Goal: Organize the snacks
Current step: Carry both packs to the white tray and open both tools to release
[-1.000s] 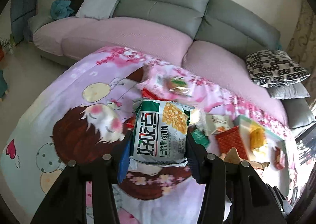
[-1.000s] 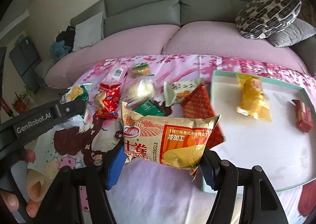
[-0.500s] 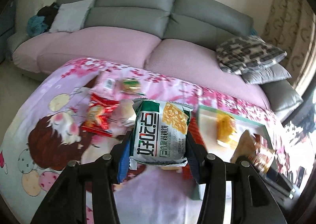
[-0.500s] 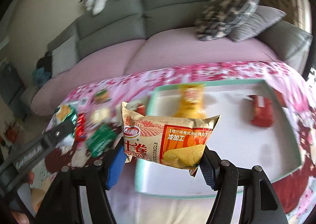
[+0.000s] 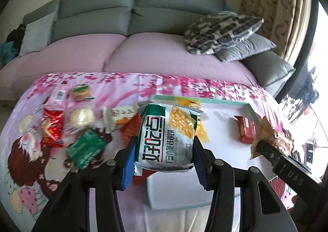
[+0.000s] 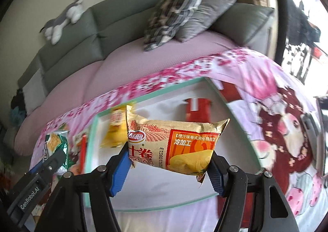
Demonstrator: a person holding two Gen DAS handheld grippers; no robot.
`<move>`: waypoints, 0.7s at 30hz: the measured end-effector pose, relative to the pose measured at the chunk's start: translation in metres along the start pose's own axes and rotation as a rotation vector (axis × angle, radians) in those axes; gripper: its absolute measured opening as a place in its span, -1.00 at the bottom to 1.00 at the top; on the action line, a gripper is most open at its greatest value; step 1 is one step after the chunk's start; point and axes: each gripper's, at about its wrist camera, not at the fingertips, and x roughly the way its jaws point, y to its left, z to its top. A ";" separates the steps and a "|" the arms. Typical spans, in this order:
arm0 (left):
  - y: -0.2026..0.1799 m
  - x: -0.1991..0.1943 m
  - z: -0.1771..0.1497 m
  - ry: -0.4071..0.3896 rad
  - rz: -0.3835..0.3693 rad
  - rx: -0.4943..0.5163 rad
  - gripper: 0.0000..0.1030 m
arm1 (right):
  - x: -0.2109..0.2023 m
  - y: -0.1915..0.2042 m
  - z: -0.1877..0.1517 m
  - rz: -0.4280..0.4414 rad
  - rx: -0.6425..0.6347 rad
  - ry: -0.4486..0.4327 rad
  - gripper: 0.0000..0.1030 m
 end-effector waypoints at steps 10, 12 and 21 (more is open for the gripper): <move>-0.017 0.036 0.005 0.071 -0.014 0.024 0.01 | 0.012 -0.033 0.003 -0.054 0.068 0.027 0.36; -0.015 0.043 0.008 0.092 -0.009 0.020 0.01 | 0.017 -0.034 0.002 -0.054 0.069 0.032 0.36; -0.010 0.074 0.032 0.129 0.037 0.020 0.01 | 0.042 -0.032 0.002 -0.043 0.054 0.047 0.36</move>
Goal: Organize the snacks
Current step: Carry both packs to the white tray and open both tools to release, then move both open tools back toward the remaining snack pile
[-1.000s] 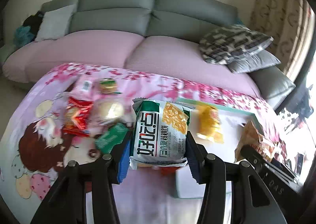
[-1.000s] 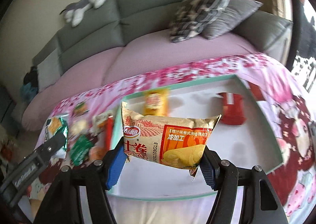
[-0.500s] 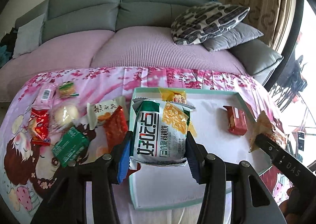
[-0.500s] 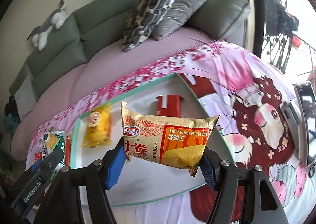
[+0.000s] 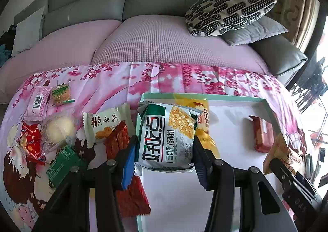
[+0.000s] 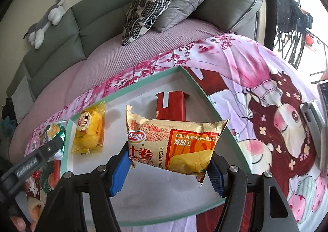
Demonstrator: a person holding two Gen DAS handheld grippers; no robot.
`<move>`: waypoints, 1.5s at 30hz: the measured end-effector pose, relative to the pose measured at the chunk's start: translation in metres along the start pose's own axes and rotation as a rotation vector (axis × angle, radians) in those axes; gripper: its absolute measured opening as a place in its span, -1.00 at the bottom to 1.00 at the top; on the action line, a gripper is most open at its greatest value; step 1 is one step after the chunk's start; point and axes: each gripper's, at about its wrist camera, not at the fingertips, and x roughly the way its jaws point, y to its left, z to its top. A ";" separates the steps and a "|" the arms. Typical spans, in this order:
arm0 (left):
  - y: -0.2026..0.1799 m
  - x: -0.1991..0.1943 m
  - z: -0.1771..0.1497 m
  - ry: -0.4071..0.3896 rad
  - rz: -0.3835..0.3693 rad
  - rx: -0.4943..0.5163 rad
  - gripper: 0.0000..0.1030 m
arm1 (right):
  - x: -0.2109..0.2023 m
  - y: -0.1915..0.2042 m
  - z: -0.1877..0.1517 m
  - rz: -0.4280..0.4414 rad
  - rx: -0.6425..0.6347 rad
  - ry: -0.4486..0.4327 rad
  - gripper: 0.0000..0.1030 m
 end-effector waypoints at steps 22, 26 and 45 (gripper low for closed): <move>0.002 0.049 0.020 0.114 -0.009 -0.022 0.03 | 0.038 0.045 0.006 0.037 -0.129 0.001 0.39; 0.004 0.042 0.016 0.120 -0.021 -0.031 0.14 | 0.039 0.046 0.006 0.027 -0.133 0.009 0.41; 0.045 -0.014 -0.019 0.056 -0.005 -0.126 0.69 | 0.027 0.055 -0.005 0.001 -0.201 0.066 1.00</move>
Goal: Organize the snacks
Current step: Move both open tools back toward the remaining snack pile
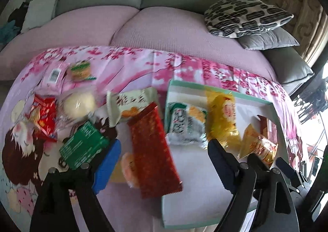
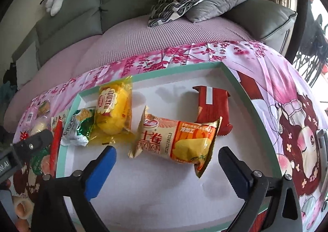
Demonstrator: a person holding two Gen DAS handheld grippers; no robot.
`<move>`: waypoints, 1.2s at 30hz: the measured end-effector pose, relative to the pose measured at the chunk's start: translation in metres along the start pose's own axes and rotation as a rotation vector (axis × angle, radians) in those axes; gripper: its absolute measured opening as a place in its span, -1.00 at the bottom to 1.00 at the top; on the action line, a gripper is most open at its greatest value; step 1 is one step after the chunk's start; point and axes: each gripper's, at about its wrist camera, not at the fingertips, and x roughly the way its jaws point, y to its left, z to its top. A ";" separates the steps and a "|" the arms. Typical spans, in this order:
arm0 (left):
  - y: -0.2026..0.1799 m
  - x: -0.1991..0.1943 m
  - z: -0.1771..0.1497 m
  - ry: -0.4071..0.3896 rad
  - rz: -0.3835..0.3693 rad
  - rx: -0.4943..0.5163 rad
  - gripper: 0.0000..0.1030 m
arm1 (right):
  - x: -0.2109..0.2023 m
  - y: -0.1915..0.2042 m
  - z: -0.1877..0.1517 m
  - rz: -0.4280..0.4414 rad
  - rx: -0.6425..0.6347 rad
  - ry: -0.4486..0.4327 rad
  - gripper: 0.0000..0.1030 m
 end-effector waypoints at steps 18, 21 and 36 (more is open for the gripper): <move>0.025 -0.001 -0.022 -0.076 0.042 -0.039 0.83 | -0.013 0.005 -0.003 -0.009 0.023 -0.061 1.00; 0.030 -0.004 -0.023 -0.090 0.041 -0.043 0.83 | -0.014 0.008 -0.003 -0.011 0.027 -0.068 1.00; 0.108 -0.038 -0.023 -0.179 0.170 -0.172 0.83 | -0.029 0.062 -0.011 0.042 -0.063 -0.124 1.00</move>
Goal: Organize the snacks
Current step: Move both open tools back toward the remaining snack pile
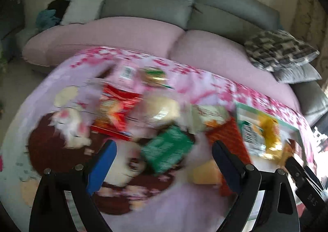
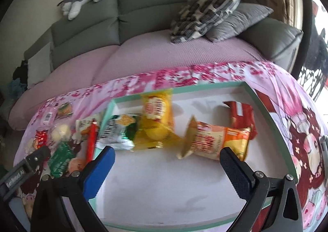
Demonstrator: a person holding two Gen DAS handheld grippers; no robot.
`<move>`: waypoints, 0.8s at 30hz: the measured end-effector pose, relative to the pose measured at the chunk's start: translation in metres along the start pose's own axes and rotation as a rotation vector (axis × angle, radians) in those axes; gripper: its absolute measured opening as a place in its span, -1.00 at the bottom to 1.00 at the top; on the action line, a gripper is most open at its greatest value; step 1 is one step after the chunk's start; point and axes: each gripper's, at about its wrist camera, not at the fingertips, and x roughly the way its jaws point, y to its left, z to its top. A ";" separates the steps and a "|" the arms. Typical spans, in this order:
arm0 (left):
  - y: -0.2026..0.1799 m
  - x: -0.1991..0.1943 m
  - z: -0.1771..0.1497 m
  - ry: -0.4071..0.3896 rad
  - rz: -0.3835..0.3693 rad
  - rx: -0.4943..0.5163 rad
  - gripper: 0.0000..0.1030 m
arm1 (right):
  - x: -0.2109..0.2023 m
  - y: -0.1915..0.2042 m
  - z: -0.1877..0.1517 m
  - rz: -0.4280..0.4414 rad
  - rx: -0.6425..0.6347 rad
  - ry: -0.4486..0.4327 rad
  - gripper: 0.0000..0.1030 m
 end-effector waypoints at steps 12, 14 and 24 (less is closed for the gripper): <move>0.091 -0.006 0.010 -0.007 0.168 -0.141 0.83 | 0.010 0.071 -0.012 0.109 -0.119 0.026 1.00; 0.098 -0.004 0.011 -0.001 0.190 -0.148 0.83 | 0.010 0.086 -0.016 0.137 -0.146 0.028 1.00; 0.111 0.008 0.011 0.068 0.156 -0.197 0.83 | 0.020 0.108 -0.026 0.145 -0.175 0.050 0.97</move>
